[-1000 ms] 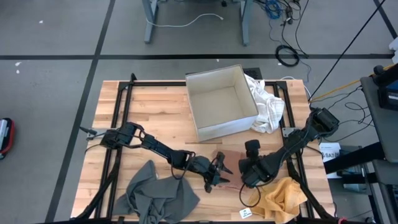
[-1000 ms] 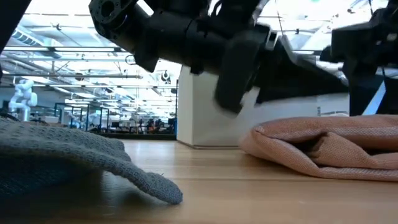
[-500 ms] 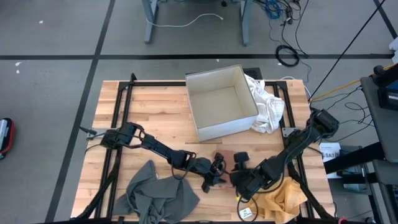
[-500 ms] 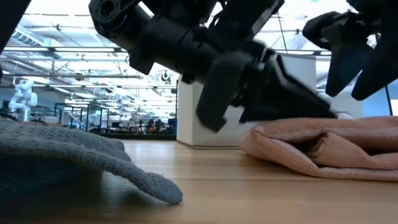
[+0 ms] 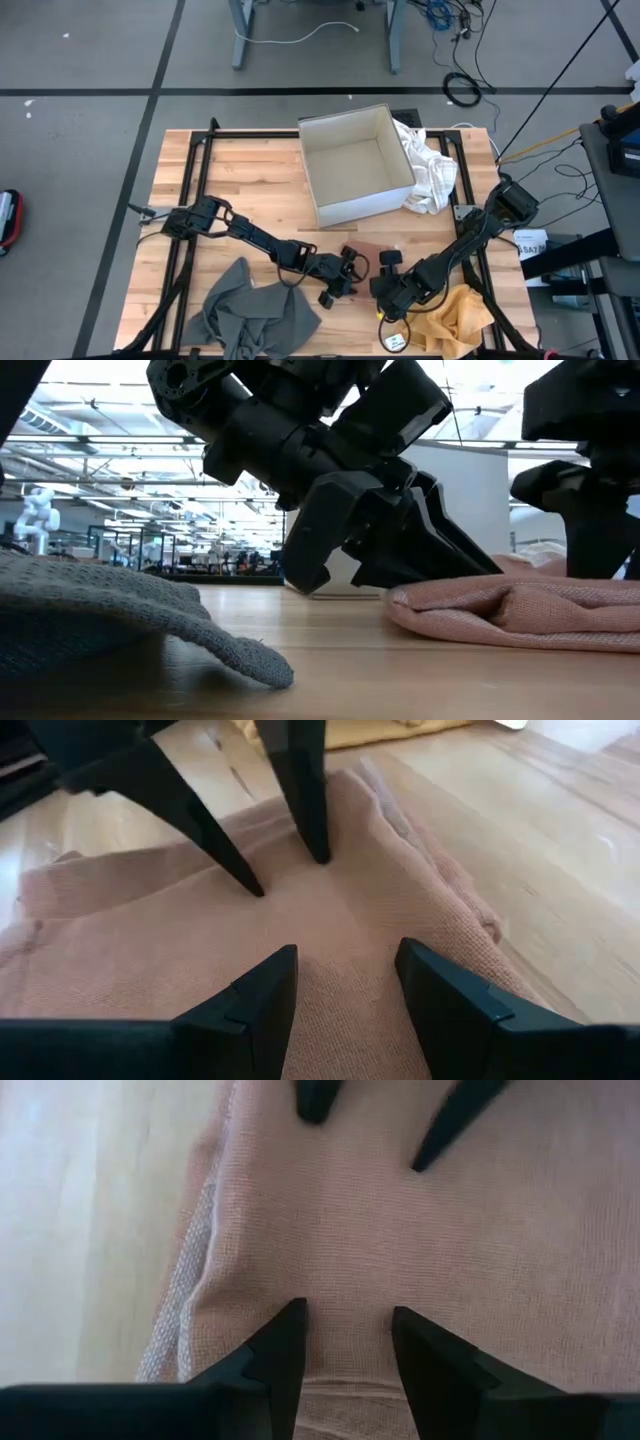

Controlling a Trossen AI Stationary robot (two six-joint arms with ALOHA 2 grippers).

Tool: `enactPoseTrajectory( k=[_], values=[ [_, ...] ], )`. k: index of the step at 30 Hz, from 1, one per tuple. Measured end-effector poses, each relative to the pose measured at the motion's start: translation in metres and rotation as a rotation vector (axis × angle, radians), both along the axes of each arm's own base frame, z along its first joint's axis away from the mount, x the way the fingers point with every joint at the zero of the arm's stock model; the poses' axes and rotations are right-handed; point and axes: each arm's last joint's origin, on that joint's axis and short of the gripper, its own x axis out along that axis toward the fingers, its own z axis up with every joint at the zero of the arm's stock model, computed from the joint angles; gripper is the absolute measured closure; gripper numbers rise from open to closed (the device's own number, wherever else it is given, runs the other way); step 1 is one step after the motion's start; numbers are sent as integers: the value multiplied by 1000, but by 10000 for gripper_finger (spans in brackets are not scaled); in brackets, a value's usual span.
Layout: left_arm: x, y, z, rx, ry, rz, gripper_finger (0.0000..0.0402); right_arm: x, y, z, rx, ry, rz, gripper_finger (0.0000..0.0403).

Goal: Fold towel
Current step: Fold the brown towel, then put the folded brown towel into the laundry organizer

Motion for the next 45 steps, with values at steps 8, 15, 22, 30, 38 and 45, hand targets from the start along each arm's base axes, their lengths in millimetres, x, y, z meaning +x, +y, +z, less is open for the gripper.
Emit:
enactPoseTrajectory(
  k=[8,15,22,30,38,45],
  values=[
    [-1,-3,3,4,-3,-18,216,-9,-4,25,-56,-32,-9,261],
    [0,-1,7,1,-21,-13,216,-20,-21,33,-218,6,-107,261],
    [0,1,6,3,-6,-2,216,-24,-40,13,-269,30,-172,261],
    [-2,-1,4,-2,24,7,216,-30,-49,-7,-217,46,-208,261],
    [-2,0,4,-5,24,10,216,-26,-33,30,-236,-7,-122,261],
    [-2,0,4,-6,23,10,216,-14,8,43,-72,-247,78,251]
  ],
)
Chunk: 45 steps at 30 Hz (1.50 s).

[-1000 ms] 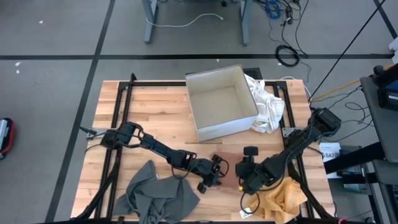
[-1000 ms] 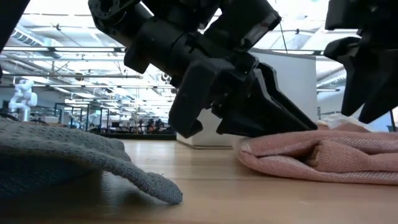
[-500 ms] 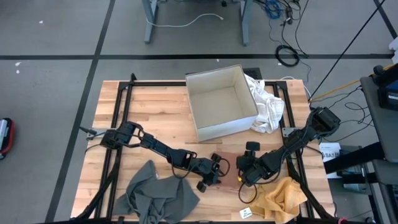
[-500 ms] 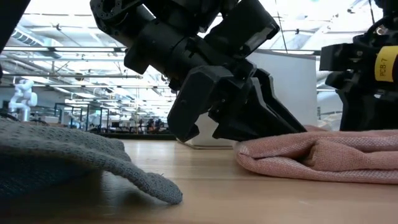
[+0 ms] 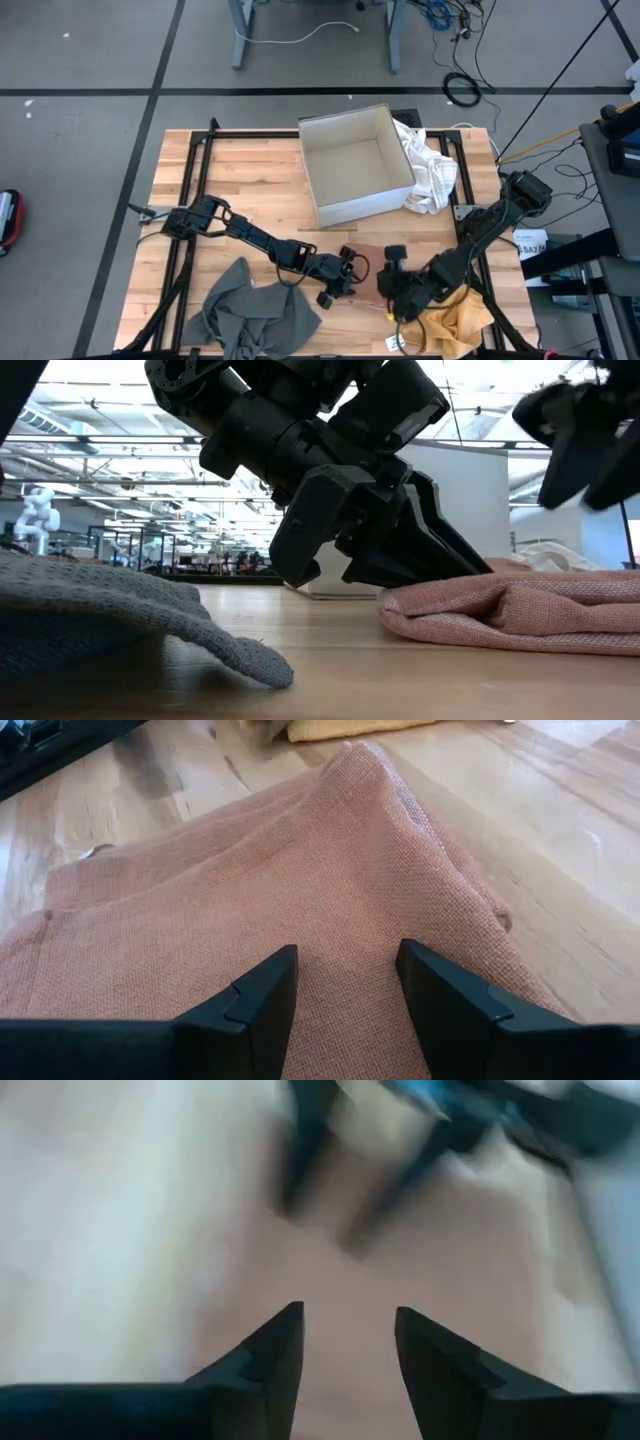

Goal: Fold towel
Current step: Put the folded brown towel into the laundry organizer

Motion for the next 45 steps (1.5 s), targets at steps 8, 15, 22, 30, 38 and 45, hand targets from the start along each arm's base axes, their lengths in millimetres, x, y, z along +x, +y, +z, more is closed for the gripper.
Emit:
enactPoseTrajectory(
  k=[8,15,22,30,38,45],
  values=[
    [1,2,0,-1,0,4,216,10,27,-25,104,-35,44,187],
    [1,2,0,-3,1,5,216,13,31,-56,62,38,27,166],
    [0,1,0,-15,4,-4,216,13,30,-79,-8,73,-62,170],
    [0,0,0,-27,5,-25,216,13,27,-88,-87,51,-95,295],
    [-2,-3,26,-19,-65,-14,216,13,24,-85,-106,54,-80,379],
    [-22,-8,87,82,-132,15,216,6,18,-40,-52,-3,-29,387]
  ],
)
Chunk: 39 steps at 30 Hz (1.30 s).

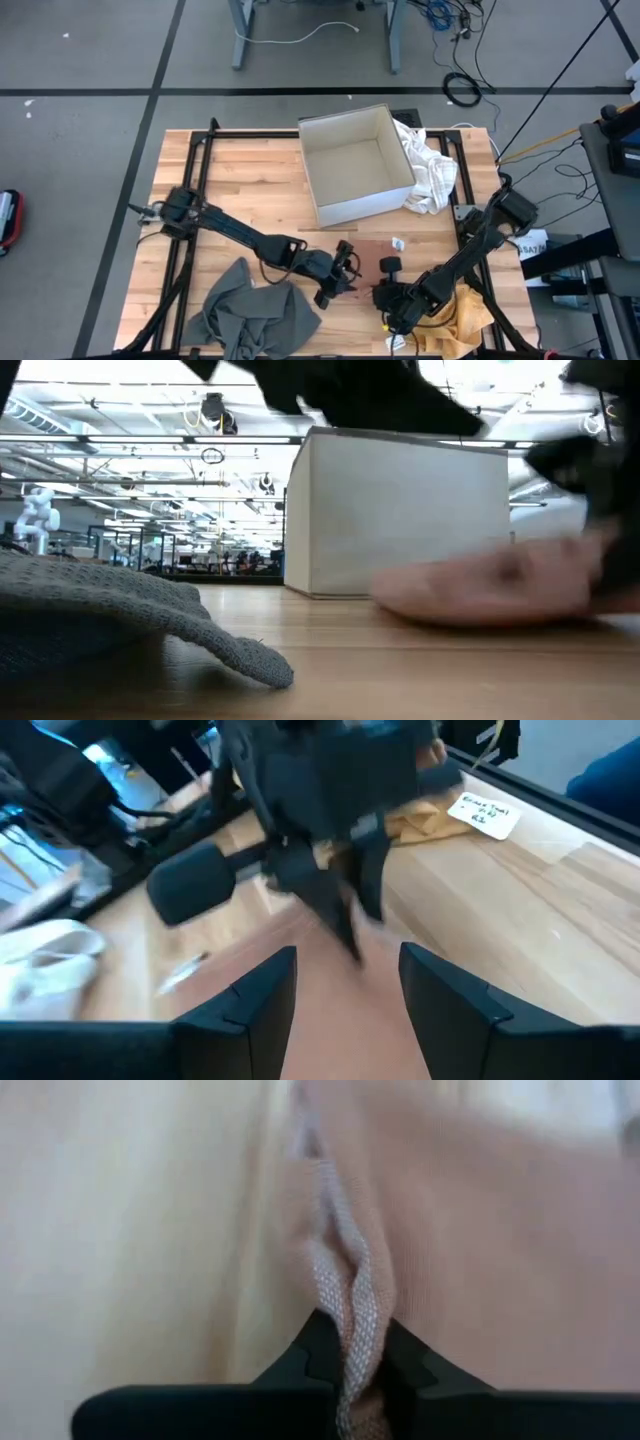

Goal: Fold towel
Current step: Put the folded brown towel into the laundry organizer

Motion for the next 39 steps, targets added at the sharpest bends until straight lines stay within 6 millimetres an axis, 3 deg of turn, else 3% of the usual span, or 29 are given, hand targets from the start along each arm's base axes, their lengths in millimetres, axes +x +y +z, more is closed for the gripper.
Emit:
enactPoseTrajectory(
  k=[7,13,20,29,35,39],
  values=[
    [-35,-11,40,90,57,55,216,-10,-12,62,31,-171,40,387],
    [-61,-20,41,217,184,152,216,-19,-28,94,22,-243,67,387],
    [-71,-24,33,258,260,207,216,-25,-49,122,-15,-324,79,387],
    [-60,-26,50,177,57,317,216,-28,-55,130,-7,-337,70,389],
    [-55,-34,58,32,7,182,216,-28,-56,129,-5,-328,58,389],
    [-54,-36,62,-3,-29,205,206,-28,-56,129,-4,-328,57,389]
  ],
)
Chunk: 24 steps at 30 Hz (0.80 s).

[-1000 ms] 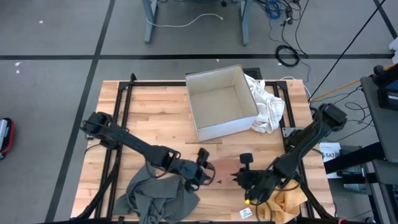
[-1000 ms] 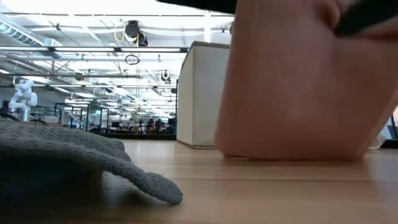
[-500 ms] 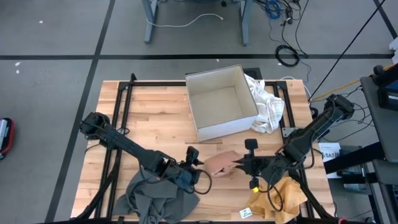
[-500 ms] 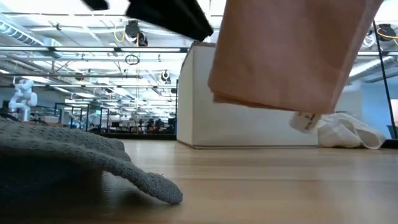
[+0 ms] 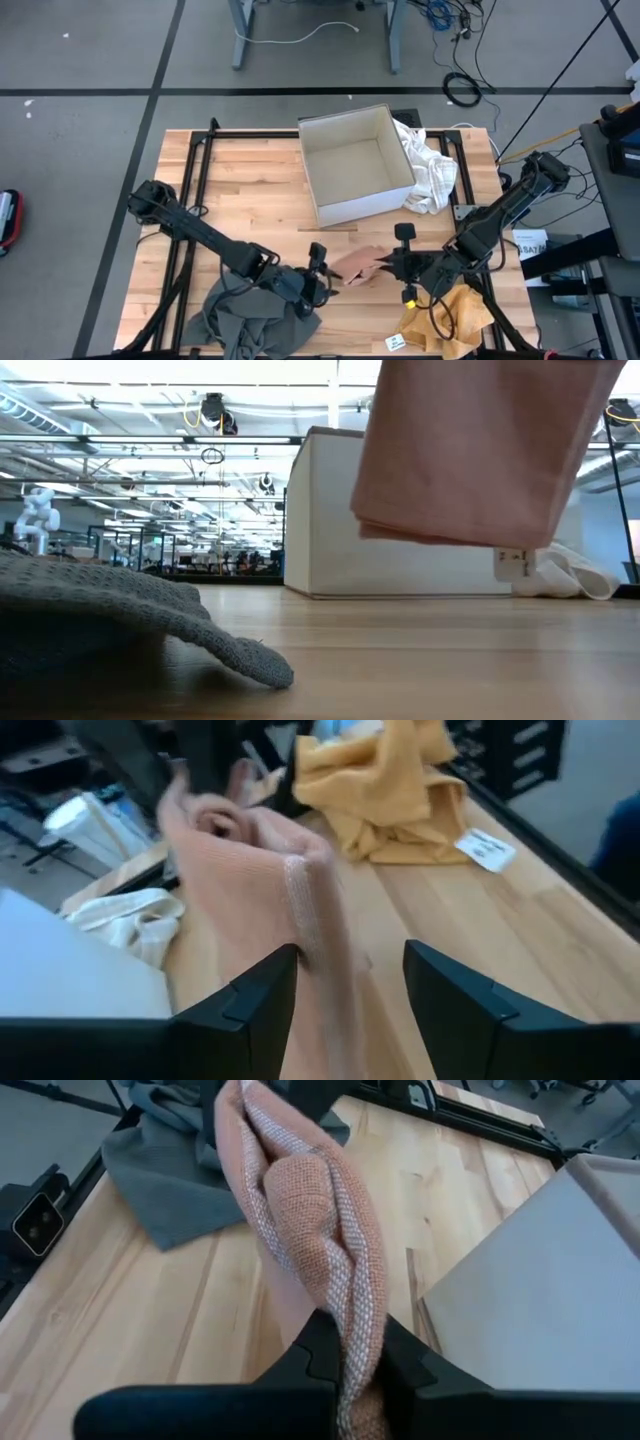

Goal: Fold towel
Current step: Put the folded brown towel into the laundry organizer

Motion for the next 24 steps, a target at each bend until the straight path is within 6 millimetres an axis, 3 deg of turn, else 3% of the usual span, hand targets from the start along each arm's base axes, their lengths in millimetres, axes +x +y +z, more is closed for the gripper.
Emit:
enactPoseTrajectory(
  k=[7,12,16,22,24],
  values=[
    [13,7,2,-50,-102,48,168,3,-3,1,0,-5,-14,385],
    [20,15,-7,-17,-74,81,173,3,-4,1,1,-6,-19,384],
    [20,14,-8,31,-82,90,222,3,-4,1,2,-6,-18,386],
    [17,9,-3,220,-132,133,360,3,-4,1,-10,-6,-10,387],
    [17,9,-1,296,-146,152,386,3,-4,1,-25,-6,-1,387]
  ],
)
